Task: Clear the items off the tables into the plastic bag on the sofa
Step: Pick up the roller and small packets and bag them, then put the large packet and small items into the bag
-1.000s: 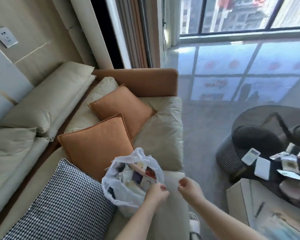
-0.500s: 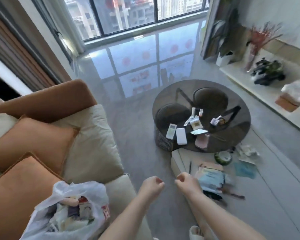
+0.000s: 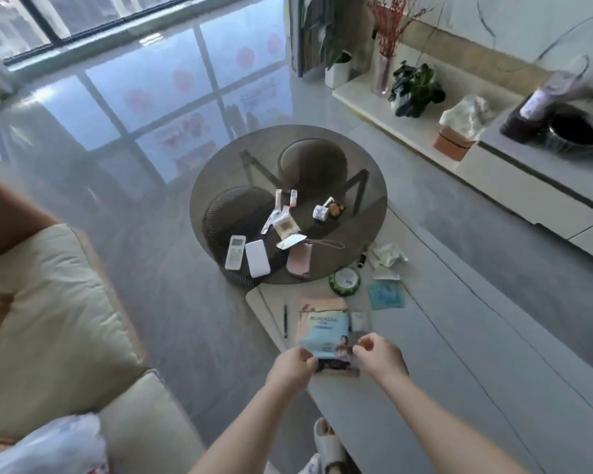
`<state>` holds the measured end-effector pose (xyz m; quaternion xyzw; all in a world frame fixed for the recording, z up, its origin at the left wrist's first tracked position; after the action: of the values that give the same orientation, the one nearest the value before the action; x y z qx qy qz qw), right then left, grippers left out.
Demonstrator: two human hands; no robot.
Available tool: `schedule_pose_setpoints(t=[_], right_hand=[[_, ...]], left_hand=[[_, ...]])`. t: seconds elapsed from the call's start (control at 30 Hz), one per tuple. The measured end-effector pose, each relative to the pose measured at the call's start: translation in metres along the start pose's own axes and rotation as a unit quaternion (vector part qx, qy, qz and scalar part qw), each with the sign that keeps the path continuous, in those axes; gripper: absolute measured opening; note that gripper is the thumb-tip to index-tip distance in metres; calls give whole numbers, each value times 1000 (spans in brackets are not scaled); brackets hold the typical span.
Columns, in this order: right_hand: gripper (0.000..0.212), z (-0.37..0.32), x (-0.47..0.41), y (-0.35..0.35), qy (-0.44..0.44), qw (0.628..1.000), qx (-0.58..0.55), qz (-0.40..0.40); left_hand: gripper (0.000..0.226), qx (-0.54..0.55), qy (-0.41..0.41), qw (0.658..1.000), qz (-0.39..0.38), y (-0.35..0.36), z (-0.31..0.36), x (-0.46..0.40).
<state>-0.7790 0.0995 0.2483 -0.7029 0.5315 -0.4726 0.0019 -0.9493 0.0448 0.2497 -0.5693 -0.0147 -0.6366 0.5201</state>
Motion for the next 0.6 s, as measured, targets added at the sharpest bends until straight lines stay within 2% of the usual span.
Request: schedule_pose_setpoints(t=[0.27, 0.6], right_hand=[[26, 46, -65, -11, 59, 998, -34, 11], [35, 73, -180, 68, 85, 993, -84, -12]], left_hand=[[32, -35, -8, 999, -33, 28, 18, -70], [50, 1, -71, 997, -29, 58, -24, -210]])
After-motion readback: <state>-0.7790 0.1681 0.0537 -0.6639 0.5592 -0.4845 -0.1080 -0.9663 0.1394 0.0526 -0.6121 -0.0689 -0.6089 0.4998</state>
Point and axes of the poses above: each hand's wrist, its own x-axis away from the middle knuckle, its own y-axis out of the palm, z = x × y, the point moved 2 cm from there along -x, towards the middle knuckle, and after that the axes turned 11 degrees about -x, right-handed, at the moved point
